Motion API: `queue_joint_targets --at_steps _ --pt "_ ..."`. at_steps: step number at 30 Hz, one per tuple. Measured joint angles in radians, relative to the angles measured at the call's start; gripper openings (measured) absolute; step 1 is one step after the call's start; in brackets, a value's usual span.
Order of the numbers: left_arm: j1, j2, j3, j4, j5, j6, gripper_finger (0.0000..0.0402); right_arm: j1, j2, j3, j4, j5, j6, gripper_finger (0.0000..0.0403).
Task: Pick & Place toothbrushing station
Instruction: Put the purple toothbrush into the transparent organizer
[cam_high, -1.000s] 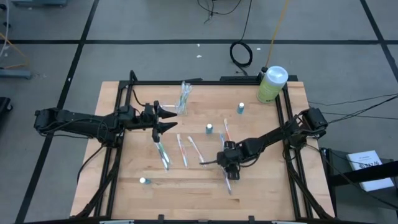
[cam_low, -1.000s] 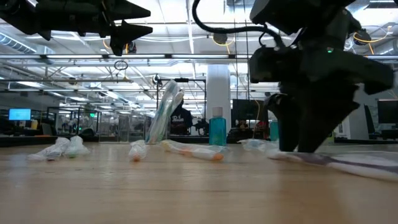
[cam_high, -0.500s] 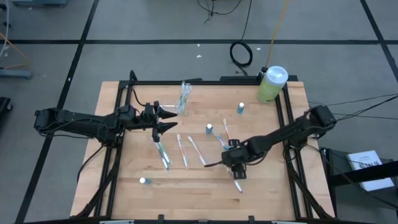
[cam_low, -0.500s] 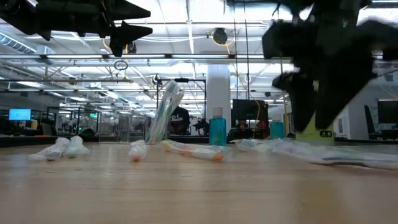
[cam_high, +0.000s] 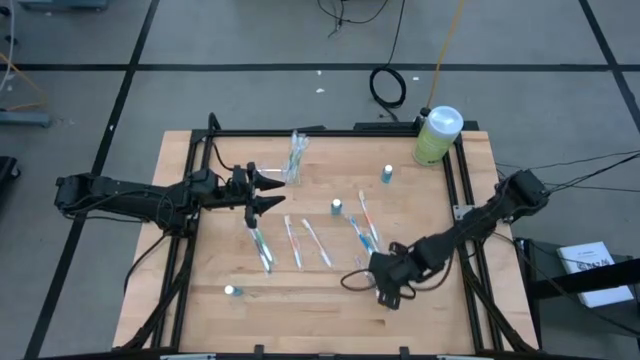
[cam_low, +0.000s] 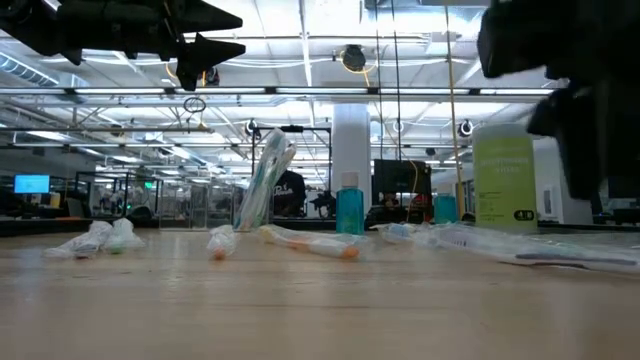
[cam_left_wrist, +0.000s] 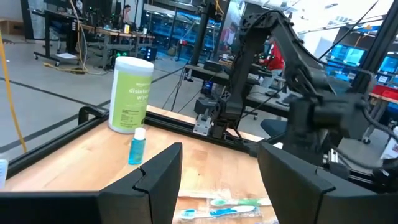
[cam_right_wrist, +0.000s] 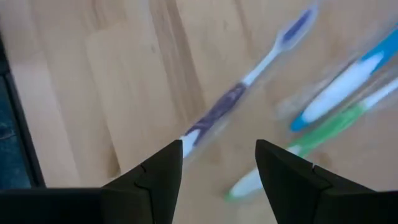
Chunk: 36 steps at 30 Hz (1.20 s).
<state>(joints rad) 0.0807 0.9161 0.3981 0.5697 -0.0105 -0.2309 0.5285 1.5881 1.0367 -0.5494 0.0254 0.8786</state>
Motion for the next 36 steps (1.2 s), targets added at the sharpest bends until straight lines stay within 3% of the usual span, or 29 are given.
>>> queue_joint_targets --at_steps 7,13,25,36 --pt "0.0 0.0 0.0 -0.007 0.0 -0.001 0.0216 0.032 0.14 -0.001 0.05 0.025 0.143 0.0196" --pt "-0.003 0.0 0.0 -0.009 -0.002 -0.013 0.0216 0.041 0.173 0.002 0.11 0.055 0.218 0.0196" --pt "-0.005 0.0 0.0 -0.029 -0.05 -0.034 0.0216 0.097 0.109 0.016 0.169 0.144 0.235 0.0196" --pt "-0.004 0.0 0.0 -0.029 -0.05 -0.027 0.0216 0.113 0.273 0.141 0.066 0.157 0.183 0.0171"
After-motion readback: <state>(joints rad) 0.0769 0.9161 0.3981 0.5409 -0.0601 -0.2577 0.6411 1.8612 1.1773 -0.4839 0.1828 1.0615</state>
